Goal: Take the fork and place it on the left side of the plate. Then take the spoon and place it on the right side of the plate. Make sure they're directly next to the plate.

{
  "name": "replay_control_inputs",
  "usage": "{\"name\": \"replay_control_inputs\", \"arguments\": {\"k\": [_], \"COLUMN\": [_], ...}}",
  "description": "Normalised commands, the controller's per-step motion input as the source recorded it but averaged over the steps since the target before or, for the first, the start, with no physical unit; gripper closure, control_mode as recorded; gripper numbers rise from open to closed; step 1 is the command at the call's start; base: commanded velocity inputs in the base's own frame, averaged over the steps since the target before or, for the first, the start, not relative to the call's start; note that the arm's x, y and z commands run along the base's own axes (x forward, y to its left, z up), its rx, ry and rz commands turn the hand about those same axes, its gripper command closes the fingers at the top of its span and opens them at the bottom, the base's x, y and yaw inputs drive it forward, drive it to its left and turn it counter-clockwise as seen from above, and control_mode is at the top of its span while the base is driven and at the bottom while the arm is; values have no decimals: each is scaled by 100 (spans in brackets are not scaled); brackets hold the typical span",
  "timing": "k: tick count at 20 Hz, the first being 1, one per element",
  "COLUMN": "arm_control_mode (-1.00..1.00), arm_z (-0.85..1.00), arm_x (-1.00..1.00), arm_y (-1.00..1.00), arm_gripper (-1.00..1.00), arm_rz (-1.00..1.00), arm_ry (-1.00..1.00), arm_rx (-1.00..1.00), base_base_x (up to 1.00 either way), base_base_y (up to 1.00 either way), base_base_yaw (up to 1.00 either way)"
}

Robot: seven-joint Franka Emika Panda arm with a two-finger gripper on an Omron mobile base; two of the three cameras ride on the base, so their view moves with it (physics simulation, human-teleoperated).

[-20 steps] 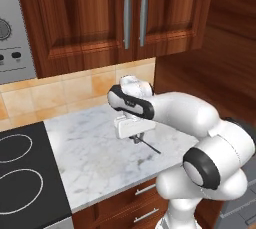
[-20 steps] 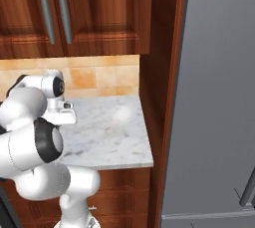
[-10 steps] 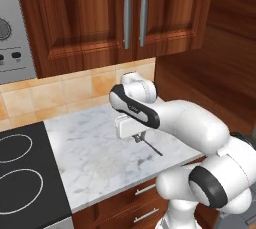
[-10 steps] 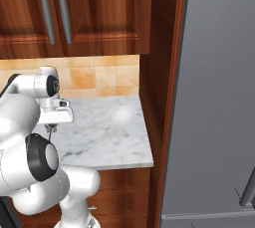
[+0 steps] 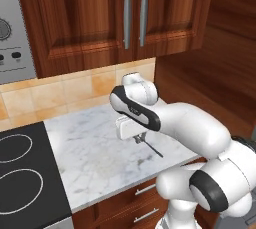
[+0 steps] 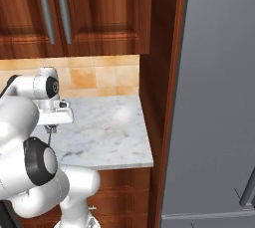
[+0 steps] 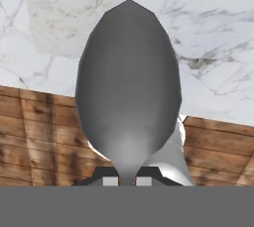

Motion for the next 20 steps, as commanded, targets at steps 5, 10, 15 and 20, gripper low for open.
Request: {"name": "replay_control_inputs", "arguments": {"k": [5, 10, 15, 20], "arm_control_mode": [100, 100, 100, 100], "arm_z": [0, 0, 0, 0], "arm_x": [0, 0, 0, 0], "arm_y": [0, 0, 0, 0], "arm_gripper": [100, 100, 100, 100], "arm_rz": [0, 0, 0, 0], "arm_ry": [0, 0, 0, 0], "arm_rx": [0, 0, 0, 0], "base_base_x": [0, -3, -66, -69], "base_base_y": [0, 0, 3, 14], "base_base_yaw": [0, 0, 1, 36]}}
